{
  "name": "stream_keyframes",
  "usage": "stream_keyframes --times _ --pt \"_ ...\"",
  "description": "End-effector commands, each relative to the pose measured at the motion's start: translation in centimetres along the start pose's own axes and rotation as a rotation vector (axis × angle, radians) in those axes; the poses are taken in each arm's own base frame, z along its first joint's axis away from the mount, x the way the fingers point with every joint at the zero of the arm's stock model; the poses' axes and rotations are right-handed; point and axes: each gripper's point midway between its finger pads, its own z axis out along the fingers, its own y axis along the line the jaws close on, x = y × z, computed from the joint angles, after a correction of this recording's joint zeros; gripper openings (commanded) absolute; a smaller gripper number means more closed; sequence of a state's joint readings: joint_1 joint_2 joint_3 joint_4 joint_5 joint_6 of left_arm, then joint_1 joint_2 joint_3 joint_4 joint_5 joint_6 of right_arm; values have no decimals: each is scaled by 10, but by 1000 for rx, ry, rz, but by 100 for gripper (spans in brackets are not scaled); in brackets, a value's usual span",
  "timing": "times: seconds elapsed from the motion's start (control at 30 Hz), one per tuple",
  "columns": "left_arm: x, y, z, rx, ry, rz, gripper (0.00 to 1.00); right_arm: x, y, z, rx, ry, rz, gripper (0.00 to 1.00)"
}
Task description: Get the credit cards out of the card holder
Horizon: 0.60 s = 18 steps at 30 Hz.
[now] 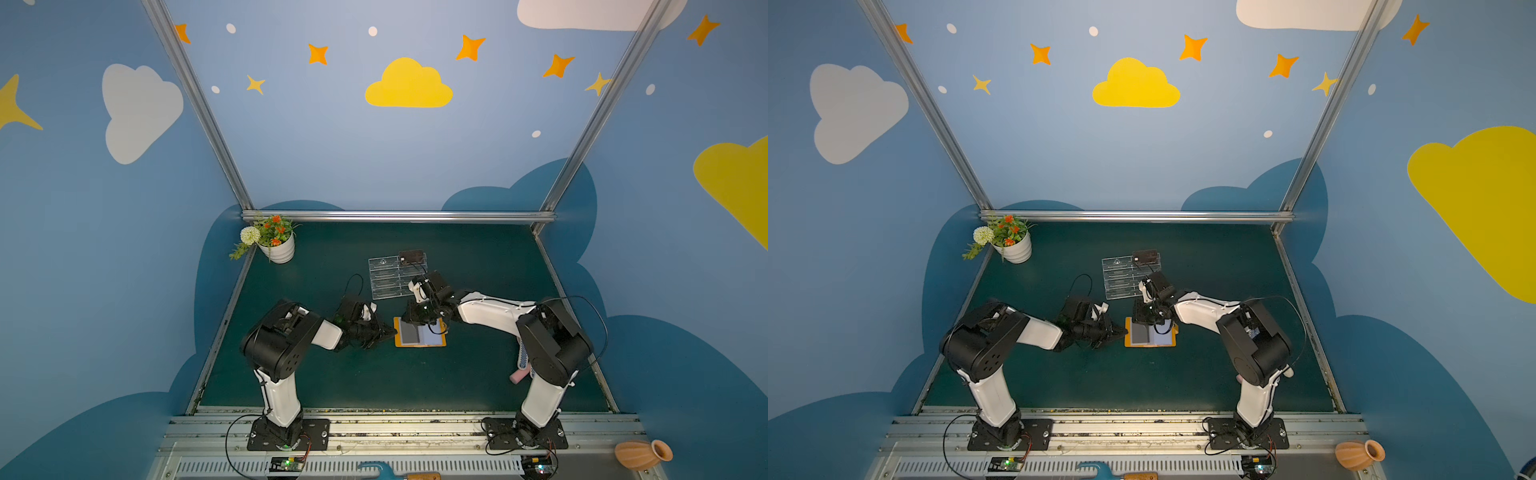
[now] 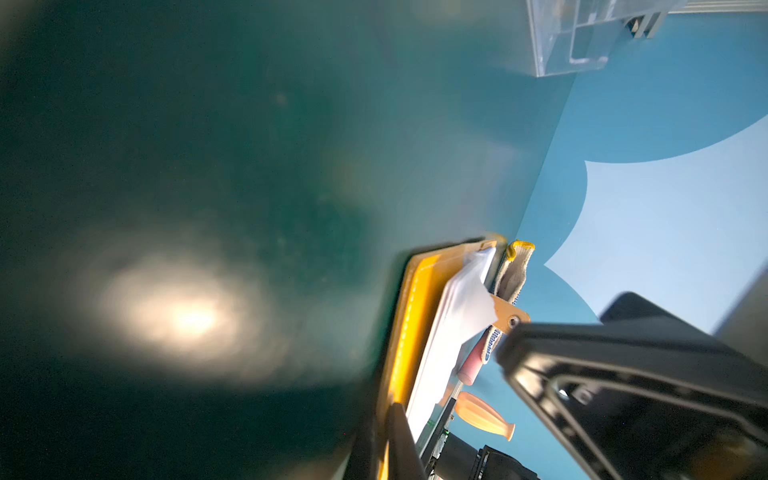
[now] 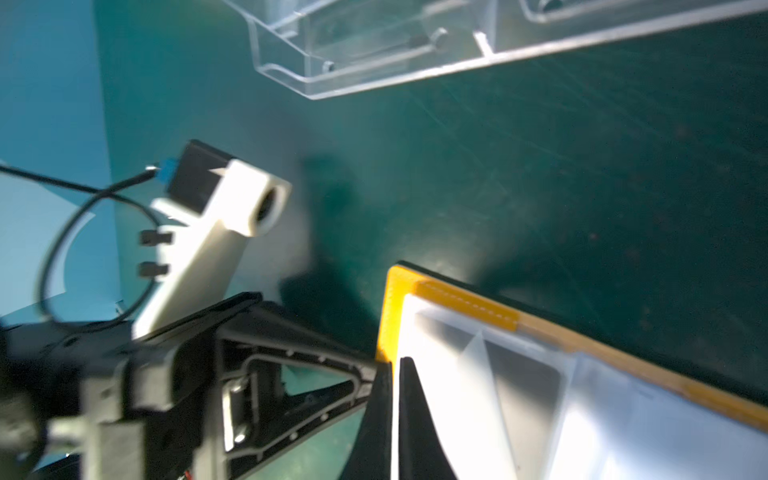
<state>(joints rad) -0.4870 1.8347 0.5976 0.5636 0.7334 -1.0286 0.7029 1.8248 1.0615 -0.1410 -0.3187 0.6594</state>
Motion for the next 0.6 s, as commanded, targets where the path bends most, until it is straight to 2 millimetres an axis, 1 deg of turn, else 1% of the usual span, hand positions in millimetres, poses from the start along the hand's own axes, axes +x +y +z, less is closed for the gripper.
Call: stream_keyframes --times 0.0,0.17,0.3,0.43,0.57 --pt "8 37 4 -109 7 -72 4 -4 -11 5 36 -1 33 1" --pt "8 31 2 -92 7 -60 4 -5 -30 5 73 -3 64 1" --pt "7 23 -2 -84 -7 -34 4 -6 -38 5 83 -10 73 1" --pt "5 8 -9 -68 -25 0 4 -3 -42 6 85 -2 81 1" --pt "3 -10 -19 -60 -51 51 4 -4 -38 1 58 -18 83 2"
